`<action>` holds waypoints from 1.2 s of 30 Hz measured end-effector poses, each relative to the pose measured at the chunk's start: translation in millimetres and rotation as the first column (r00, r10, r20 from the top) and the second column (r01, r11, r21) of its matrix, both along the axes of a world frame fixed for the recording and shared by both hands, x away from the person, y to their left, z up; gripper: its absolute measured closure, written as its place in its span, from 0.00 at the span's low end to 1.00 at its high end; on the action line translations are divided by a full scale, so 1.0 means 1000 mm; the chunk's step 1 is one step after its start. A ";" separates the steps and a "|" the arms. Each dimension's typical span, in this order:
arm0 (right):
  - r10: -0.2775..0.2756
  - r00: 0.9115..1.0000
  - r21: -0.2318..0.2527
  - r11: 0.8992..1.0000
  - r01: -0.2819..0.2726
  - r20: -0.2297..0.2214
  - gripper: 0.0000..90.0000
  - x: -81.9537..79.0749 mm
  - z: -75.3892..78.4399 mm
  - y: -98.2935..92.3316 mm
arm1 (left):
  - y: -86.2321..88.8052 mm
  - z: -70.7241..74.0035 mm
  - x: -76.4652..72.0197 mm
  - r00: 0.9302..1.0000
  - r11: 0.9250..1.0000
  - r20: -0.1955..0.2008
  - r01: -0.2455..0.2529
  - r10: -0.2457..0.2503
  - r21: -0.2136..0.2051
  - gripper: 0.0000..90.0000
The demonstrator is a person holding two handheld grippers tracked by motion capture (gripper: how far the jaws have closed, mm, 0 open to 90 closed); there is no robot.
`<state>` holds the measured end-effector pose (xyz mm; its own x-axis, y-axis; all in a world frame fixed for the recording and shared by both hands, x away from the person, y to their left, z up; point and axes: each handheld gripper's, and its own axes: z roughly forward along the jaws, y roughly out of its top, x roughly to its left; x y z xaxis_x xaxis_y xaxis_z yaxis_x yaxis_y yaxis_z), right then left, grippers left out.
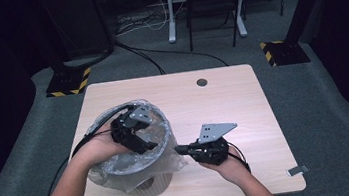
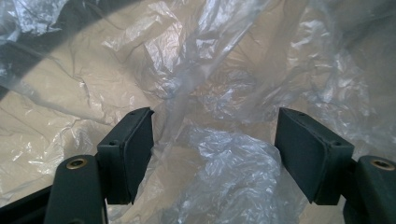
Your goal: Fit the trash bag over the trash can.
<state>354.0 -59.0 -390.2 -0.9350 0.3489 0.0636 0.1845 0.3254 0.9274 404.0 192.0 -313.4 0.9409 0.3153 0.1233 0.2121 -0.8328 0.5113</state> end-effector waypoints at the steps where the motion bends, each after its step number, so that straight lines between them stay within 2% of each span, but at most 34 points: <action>1: -0.001 1.000 -0.003 1.000 0.001 0.002 1.00 -0.001 0.000 0.000 | 0.000 0.000 0.000 1.000 1.000 -0.002 -0.001 0.001 0.000 0.31; 6: -0.020 1.000 -0.011 1.000 0.020 0.013 0.97 -0.002 0.001 0.001 | 0.000 0.002 -0.001 1.000 1.000 0.006 0.009 -0.009 -0.008 0.31; 7: -0.025 1.000 -0.012 1.000 0.025 0.014 0.93 -0.003 0.001 0.001 | 0.002 0.005 -0.002 1.000 0.999 0.023 0.016 -0.015 -0.030 0.32; 8: -0.021 1.000 -0.010 1.000 0.021 0.010 0.93 -0.003 0.002 0.000 | 0.004 0.009 -0.002 0.999 0.997 0.029 0.019 -0.017 -0.072 0.33; 10: -0.024 1.000 -0.002 1.000 0.024 0.018 0.92 -0.004 0.005 -0.002 | 0.008 0.015 -0.003 1.000 0.993 0.027 0.016 -0.013 -0.117 0.33; 15: -0.031 0.999 0.008 0.999 0.031 0.018 0.91 -0.004 0.007 -0.005 | 0.015 0.026 -0.008 0.998 0.991 0.055 0.012 -0.005 -0.134 0.32; 19: -0.035 0.999 0.013 0.999 0.035 0.015 0.85 -0.004 0.009 -0.006 | 0.033 0.045 -0.016 0.995 0.986 0.094 -0.007 0.023 -0.164 0.32; 22: -0.043 0.999 0.019 0.999 0.043 0.007 0.82 -0.005 0.008 -0.007 | 0.053 0.050 -0.018 0.995 0.981 0.072 -0.058 0.072 -0.185 0.32; 25: -0.042 0.999 0.017 0.999 0.042 0.008 0.82 -0.004 0.007 -0.007 | 0.068 0.043 -0.016 0.991 0.975 0.050 -0.114 0.125 -0.189 0.32; 28: -0.044 0.999 0.017 0.999 0.044 0.003 0.80 -0.003 0.006 -0.006 | 0.074 0.036 -0.017 0.991 0.973 0.023 -0.127 0.134 -0.195 0.32; 30: -0.044 0.999 0.017 0.999 0.044 -0.003 0.80 -0.002 0.005 -0.006 | 0.073 0.032 -0.018 0.992 0.976 0.018 -0.121 0.126 -0.180 0.33; 33: -0.046 0.999 0.013 0.999 0.046 -0.006 0.79 -0.001 0.004 -0.005 | 0.068 0.028 -0.018 0.995 0.987 0.012 -0.099 0.101 -0.123 0.34; 36: -0.047 0.999 0.015 0.999 0.047 -0.008 0.79 -0.001 0.004 -0.005 | 0.069 0.024 -0.017 0.995 0.989 -0.015 -0.100 0.099 -0.106 0.35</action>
<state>352.7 -64.3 -385.9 -0.9170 0.3917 0.0759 0.2061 0.3022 0.9307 387.0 260.6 -289.9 0.9053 0.4180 0.0750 0.2962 -0.7481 0.5939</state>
